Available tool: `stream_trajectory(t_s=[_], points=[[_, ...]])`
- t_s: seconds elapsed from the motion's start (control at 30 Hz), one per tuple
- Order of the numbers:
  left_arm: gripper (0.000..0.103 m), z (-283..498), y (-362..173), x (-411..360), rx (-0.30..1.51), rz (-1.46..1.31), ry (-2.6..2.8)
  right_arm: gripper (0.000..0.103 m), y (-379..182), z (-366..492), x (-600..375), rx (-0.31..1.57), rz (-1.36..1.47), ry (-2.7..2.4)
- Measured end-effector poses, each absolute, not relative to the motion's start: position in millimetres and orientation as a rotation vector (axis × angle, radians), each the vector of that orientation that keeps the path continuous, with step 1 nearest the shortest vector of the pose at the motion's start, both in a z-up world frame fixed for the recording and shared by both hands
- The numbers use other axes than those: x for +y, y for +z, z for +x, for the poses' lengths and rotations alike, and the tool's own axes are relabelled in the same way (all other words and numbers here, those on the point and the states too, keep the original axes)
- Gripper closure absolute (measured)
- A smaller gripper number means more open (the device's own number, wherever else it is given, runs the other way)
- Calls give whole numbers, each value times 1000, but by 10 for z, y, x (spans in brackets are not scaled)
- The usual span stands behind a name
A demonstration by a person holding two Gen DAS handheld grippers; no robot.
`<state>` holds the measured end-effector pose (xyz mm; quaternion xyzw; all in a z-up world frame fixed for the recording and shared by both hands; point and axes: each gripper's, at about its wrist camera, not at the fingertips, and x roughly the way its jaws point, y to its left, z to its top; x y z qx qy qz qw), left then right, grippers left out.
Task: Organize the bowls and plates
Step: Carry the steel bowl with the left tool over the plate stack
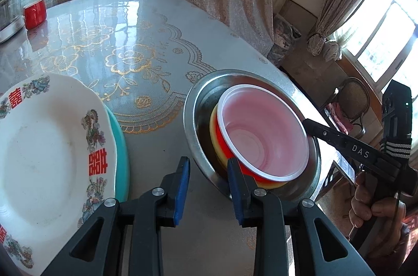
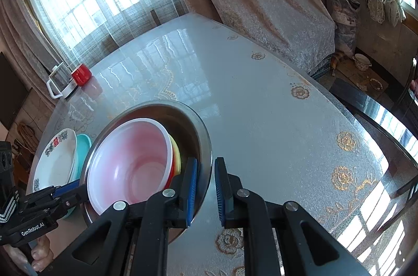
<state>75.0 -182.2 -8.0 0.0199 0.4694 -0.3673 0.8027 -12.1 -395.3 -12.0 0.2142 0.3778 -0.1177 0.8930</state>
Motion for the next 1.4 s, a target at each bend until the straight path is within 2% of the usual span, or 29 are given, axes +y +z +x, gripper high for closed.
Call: stream_trajectory(t_s=[0.2, 0.33, 1.4], points=[[74, 817, -94, -1873, 1028, 34, -768, 88, -155, -56, -3996, 789, 458, -239], [83, 849, -94, -1885, 1031, 14, -764, 88, -186, -1, -3986, 791, 448, -242], [83, 692, -126, -1958, 971, 75, -716, 90, -293, -77, -3924, 780, 488, -224]])
